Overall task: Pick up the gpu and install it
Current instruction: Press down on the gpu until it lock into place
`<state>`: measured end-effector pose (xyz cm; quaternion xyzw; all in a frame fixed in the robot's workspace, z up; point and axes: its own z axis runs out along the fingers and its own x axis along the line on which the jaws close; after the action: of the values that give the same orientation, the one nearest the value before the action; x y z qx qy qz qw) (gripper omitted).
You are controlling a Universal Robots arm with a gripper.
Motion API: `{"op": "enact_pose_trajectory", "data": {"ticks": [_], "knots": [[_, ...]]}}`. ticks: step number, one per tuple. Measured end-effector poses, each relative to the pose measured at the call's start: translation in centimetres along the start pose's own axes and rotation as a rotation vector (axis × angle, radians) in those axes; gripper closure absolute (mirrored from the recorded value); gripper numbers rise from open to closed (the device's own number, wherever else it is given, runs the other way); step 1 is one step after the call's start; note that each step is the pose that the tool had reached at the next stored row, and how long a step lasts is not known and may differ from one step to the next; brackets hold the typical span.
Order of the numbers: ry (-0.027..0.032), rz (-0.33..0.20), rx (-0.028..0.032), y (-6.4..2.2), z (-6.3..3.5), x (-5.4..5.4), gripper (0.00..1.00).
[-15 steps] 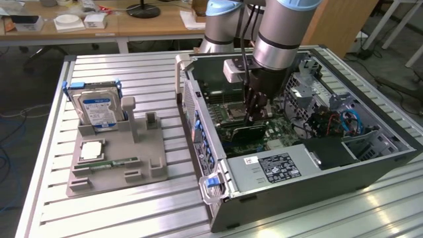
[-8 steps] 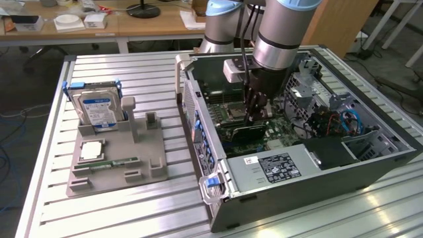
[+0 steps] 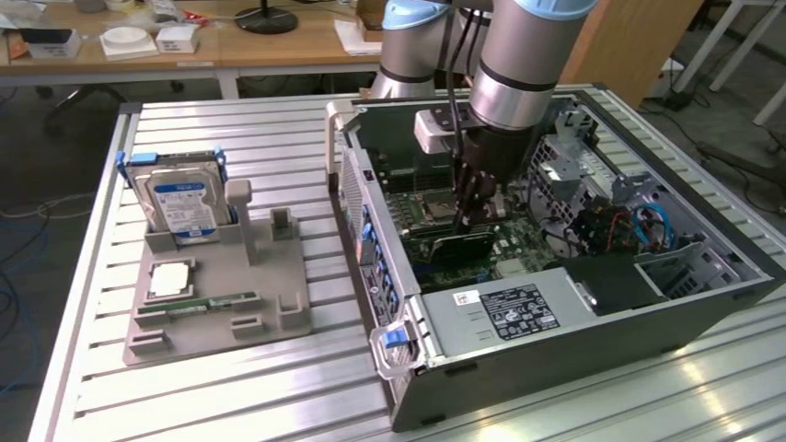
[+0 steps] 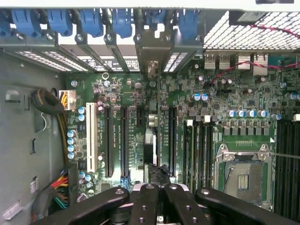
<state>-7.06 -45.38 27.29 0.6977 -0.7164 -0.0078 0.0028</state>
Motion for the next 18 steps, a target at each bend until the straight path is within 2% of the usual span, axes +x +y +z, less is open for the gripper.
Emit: {"op": "enact_pose_trajectory", "data": {"ticks": [4, 10, 18], "knots": [[-0.0001, 0.0, 0.0, 1.01, 0.02, 0.0, 0.9], [-0.0002, 0.0, 0.0002, 3.24, 0.06, 0.1, 0.9], [-0.0001, 0.0, 0.0003, 4.99, 0.12, 0.2, 0.9]]}}
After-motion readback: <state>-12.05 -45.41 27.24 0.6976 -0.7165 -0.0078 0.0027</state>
